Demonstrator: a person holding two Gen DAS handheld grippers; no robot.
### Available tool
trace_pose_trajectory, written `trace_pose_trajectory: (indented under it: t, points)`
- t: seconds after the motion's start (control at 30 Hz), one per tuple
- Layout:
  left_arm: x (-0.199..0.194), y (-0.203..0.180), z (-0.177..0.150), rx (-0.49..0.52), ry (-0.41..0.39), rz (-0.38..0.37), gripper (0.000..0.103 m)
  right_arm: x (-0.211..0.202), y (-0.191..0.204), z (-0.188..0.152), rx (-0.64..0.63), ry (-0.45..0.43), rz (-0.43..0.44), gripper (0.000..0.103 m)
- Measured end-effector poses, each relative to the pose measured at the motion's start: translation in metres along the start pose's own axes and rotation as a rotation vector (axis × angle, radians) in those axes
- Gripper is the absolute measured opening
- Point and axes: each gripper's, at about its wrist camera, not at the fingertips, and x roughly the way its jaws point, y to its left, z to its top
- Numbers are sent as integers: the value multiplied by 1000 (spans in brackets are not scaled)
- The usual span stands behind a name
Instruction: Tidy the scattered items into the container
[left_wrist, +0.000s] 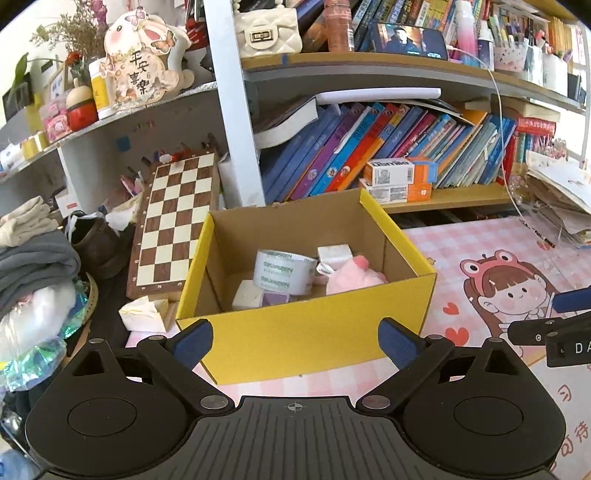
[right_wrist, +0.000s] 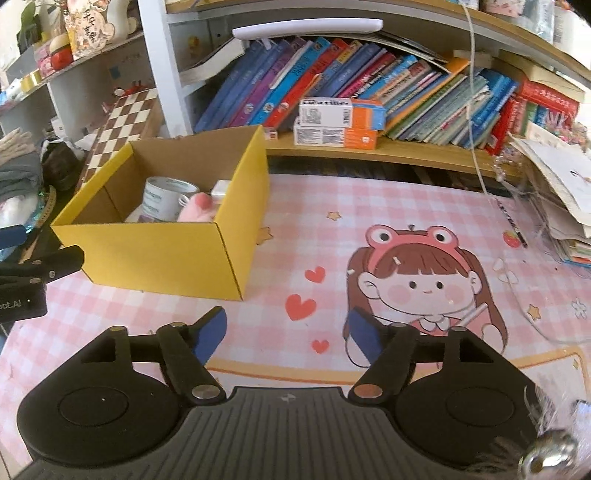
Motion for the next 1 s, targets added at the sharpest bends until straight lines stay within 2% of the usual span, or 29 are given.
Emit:
trace_pose_trajectory:
  t: [0.23,0.5,0.73,1.0]
  points:
    - [-7,-10,-8,-15,-8,17,98,-5,-1,-14,10,-11,-39,81]
    - [-9,-24,-18,-11,-10,37,100,-10,4,-26,-8,-64,-121,97]
    - [-9,-32,-24,26,1,44,102,-6,8,-30,-27,-49,-111,99]
    - [-5,-30,-26,9,36,38,103,-4,8,-29,-19,-38,-108,101]
